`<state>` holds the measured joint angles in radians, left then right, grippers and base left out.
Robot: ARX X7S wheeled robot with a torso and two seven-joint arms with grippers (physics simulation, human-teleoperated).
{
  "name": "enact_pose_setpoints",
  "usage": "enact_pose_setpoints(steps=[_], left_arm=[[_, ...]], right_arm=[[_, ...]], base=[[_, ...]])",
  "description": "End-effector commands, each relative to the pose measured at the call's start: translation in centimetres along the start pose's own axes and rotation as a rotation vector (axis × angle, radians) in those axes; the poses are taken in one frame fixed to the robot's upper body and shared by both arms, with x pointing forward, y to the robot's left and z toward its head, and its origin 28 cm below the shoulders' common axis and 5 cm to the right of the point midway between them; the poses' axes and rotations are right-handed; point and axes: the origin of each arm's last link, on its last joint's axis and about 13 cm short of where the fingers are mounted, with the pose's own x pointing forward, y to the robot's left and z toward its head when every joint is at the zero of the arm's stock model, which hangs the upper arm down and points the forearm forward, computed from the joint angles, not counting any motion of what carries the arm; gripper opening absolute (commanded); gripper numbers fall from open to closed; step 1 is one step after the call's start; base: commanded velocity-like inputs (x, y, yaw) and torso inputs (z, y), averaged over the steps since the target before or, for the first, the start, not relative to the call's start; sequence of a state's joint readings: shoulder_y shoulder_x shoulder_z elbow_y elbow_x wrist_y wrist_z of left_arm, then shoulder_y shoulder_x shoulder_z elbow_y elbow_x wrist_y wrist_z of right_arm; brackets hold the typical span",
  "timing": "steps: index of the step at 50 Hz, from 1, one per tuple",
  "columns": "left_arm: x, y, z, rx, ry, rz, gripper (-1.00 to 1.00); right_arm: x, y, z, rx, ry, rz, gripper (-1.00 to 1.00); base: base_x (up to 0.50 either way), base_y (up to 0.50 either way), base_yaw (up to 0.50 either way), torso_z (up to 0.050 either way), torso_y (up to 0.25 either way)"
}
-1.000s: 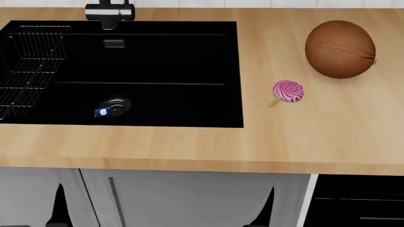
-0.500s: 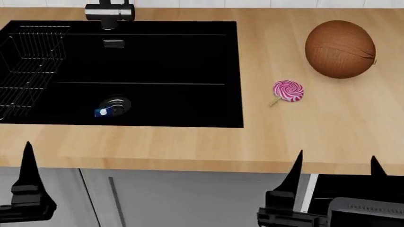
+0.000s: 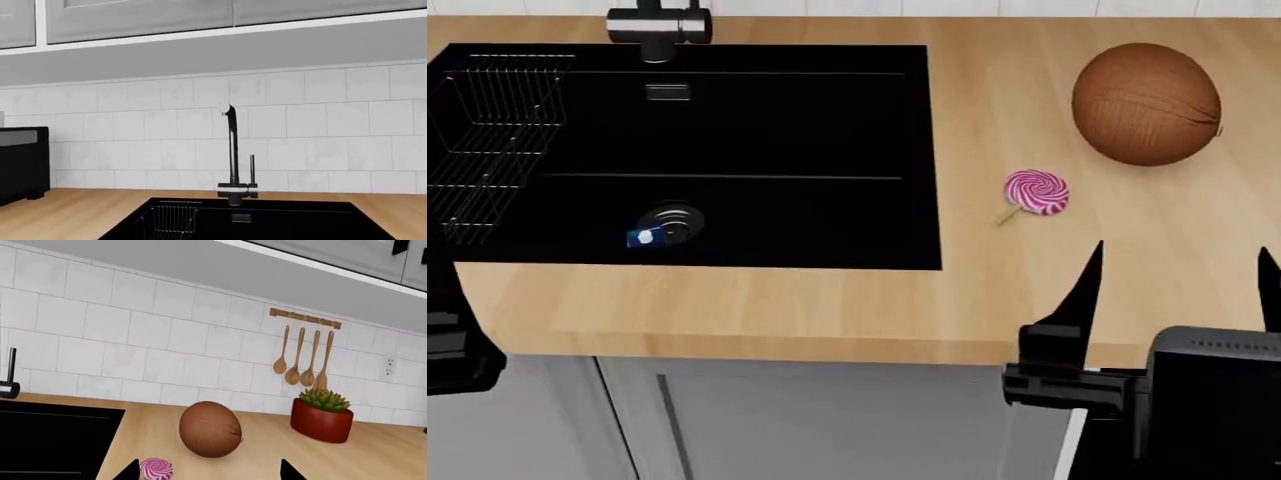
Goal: Turn the sink spout to the right.
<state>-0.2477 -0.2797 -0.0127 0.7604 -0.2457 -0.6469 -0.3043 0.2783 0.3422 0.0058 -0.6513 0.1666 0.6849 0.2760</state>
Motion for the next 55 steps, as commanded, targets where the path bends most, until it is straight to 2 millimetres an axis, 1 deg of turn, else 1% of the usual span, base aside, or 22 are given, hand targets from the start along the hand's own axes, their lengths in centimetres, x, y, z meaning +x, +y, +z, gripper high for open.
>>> enact_pose_setpoints(steps=[1,8,11,16,22,27,29,33,40,43,50,55], left_arm=[[0.69,-0.02,0.99,0.000,-0.027,0.003,1.00],[0.82,-0.10,1.23,0.002,-0.033,0.003,1.00],[0.82,-0.15,0.92,0.019,-0.023,0.006,1.00],[0.85,-0.11,1.26,-0.002,-0.025,-0.020,1.00],[0.88,-0.27,1.20,0.000,-0.035,-0.020,1.00],[1.08,-0.43,1.14,0.035,-0.031,-0.020,1.00],[0.94,-0.41,1.32,-0.011,-0.051,-0.030,1.00],[0.97,-0.41,1.33,0.009,-0.049,-0.032,1.00],[0.89,-0.47,1.10,0.020,-0.054,-0.035,1.00],[0.90,-0.53,0.80,0.029,-0.051,-0.034,1.00],[0.84,-0.55,0.72,0.033,-0.050,-0.040,1.00],[0.77,-0.54,0.79,0.031,-0.051,-0.039,1.00]], right_arm=[[0.97,-0.16,0.84,-0.016,-0.006,-0.009,1.00],[1.10,0.06,0.99,-0.017,-0.009,-0.004,1.00],[1.18,0.09,1.10,-0.020,-0.013,-0.003,1.00],[1.24,-0.02,1.00,-0.025,-0.013,-0.010,1.00],[1.14,-0.12,1.11,-0.015,-0.014,-0.008,1.00],[1.18,-0.36,1.50,0.012,-0.027,-0.018,1.00],[1.20,-0.42,1.42,0.005,-0.025,-0.027,1.00],[1.08,-0.41,1.71,-0.009,-0.054,-0.013,1.00],[0.87,-0.24,1.31,0.001,-0.047,0.023,1.00],[0.88,-0.28,1.42,0.004,-0.048,0.018,1.00],[0.70,-0.01,0.97,0.008,-0.041,0.026,1.00],[0.61,0.01,1.33,0.031,-0.046,0.027,1.00]], base=[[0.00,0.00,0.00,0.000,0.000],[0.00,0.00,0.00,0.000,0.000],[0.00,0.00,0.00,0.000,0.000],[0.00,0.00,0.00,0.000,0.000],[0.00,0.00,0.00,0.000,0.000],[0.00,0.00,0.00,0.000,0.000],[0.00,0.00,0.00,0.000,0.000],[0.00,0.00,0.00,0.000,0.000],[0.00,0.46,0.00,0.000,0.000],[0.00,0.49,0.00,0.000,0.000],[0.00,0.50,0.00,0.000,0.000],[0.00,0.48,0.00,0.000,0.000]])
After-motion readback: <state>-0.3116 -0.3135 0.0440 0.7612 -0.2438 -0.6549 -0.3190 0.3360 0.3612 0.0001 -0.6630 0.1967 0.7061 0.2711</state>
